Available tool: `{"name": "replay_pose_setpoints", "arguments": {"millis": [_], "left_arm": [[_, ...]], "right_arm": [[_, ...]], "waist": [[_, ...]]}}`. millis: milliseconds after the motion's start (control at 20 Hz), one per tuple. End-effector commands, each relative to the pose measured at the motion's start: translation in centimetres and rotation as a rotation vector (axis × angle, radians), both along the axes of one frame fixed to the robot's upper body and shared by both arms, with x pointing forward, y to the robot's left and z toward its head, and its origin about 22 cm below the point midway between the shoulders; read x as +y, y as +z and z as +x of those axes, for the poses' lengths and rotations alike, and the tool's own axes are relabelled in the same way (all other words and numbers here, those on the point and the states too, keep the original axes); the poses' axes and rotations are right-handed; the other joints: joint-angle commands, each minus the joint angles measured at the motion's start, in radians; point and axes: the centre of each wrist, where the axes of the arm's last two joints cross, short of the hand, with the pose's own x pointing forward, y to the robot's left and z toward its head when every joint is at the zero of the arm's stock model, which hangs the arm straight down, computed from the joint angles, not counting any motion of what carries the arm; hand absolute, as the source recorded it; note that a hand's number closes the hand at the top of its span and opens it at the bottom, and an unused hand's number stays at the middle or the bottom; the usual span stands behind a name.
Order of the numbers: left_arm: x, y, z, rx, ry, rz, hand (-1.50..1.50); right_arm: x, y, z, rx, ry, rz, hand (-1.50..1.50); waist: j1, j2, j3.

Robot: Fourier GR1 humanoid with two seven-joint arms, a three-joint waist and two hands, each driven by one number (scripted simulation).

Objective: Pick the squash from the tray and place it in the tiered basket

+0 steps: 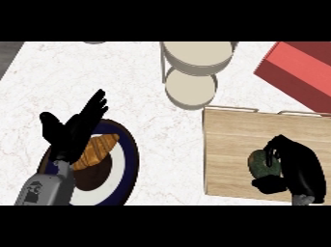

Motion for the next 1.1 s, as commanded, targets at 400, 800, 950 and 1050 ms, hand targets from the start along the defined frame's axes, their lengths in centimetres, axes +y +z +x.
{"name": "replay_pose_setpoints", "arguments": {"millis": [400, 800, 950, 1050], "left_arm": [[0.6, 0.2, -0.3, -0.007, 0.017, -0.002, 0.0], [-0.1, -0.1, -0.4, -0.001, 0.008, -0.021, 0.0], [-0.1, -0.5, 0.7, -0.002, 0.005, 0.011, 0.0], [0.3, 0.6, -0.1, 0.018, -0.013, -0.016, 0.0]], "right_arm": [[0.8, 13.9, -5.1, -0.299, 0.054, 0.212, 1.5], [1.2, 21.5, -3.4, -0.472, 0.116, 0.198, 1.5], [3.1, 24.9, -1.8, -0.483, 0.102, 0.142, 1.5], [2.8, 26.2, -0.3, -0.472, 0.108, 0.12, 1.5]], "waist": [[-0.016, 0.003, 0.011], [-0.001, 0.006, 0.011], [0.001, 0.007, 0.01], [0.005, 0.006, 0.011]]}}
